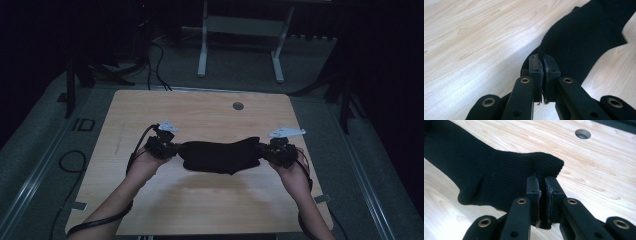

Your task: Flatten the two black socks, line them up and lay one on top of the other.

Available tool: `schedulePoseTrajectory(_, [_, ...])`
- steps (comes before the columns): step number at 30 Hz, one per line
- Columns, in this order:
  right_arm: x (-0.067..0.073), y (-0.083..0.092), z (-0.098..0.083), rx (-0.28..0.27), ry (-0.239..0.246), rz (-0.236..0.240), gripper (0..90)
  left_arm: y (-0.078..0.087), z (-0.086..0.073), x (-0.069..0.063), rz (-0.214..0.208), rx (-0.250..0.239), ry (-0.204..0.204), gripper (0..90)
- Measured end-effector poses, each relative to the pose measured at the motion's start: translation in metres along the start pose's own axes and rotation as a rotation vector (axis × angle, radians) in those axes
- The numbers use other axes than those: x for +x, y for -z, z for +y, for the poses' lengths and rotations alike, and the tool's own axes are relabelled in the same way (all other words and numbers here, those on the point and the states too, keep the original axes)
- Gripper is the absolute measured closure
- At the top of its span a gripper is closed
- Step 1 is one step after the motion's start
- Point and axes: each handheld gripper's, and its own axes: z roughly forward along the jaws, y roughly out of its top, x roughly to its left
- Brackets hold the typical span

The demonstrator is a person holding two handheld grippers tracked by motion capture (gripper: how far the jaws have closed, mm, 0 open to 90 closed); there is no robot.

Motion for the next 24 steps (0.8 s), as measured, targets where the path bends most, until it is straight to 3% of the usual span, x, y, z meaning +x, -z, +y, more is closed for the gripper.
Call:
schedulePoseTrajectory(7, [-0.012, -0.028, -0.012, 0.058, -0.047, 0.002, 82.6, -0.025, -0.008, 0.014, -0.036, 0.029, 0.061, 87.1])
schedulePoseTrajectory(16, [-0.027, -0.063, -0.028, 0.142, -0.093, -0.004, 82.5, -0.062, -0.019, 0.02, -0.037, 0.101, 0.082, 87.1])
schedulePoseTrajectory(19, [-0.03, -0.073, -0.033, 0.17, -0.106, -0.007, 82.4, -0.073, -0.022, 0.021, -0.027, 0.129, 0.071, 87.1])
schedulePoseTrajectory(24, [-0.033, -0.083, -0.041, 0.195, -0.114, -0.01, 82.0, -0.082, -0.023, 0.026, -0.027, 0.13, 0.09, 87.0])
